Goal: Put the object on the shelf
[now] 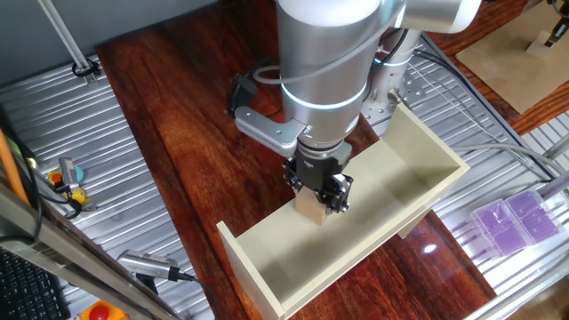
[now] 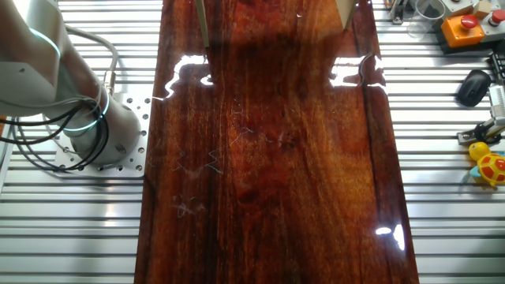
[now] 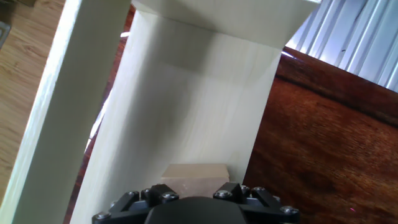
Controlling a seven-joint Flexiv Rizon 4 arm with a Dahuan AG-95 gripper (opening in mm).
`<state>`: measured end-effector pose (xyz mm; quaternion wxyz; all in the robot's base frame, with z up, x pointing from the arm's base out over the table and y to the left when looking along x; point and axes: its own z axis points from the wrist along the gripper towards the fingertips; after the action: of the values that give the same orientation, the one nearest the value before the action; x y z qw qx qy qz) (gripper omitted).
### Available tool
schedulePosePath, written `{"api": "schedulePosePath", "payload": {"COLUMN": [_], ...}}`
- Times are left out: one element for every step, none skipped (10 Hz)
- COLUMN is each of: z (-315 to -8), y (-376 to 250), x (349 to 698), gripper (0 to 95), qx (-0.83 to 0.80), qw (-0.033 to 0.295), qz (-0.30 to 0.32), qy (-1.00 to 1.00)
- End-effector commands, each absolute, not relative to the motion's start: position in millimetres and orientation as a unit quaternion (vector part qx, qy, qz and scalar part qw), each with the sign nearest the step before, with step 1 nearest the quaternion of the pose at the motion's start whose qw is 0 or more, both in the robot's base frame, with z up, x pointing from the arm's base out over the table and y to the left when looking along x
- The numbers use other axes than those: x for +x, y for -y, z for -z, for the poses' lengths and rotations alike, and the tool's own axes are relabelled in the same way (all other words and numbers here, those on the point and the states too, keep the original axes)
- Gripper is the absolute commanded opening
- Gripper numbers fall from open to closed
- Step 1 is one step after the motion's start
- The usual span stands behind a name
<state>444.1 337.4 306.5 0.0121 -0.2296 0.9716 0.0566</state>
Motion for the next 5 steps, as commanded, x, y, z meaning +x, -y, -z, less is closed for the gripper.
{"api": "schedulePosePath", "payload": {"z": [-306.3, -306.0, -305.2, -302.5, -301.0], "y": [-338.8, -339.1, -339.0, -338.4, -338.0], "x": [444.9, 445.0, 445.2, 446.2, 446.7], "gripper": [0.0, 0.0, 0.0, 0.0, 0.0], "qx": [-0.23, -0.23, -0.23, -0.231, -0.232], "qw": [0.011, 0.01, 0.01, 0.01, 0.01], "qz": [-0.057, -0.056, -0.056, -0.055, -0.054], "qy": [-0.971, -0.972, -0.972, -0.971, -0.971]}}
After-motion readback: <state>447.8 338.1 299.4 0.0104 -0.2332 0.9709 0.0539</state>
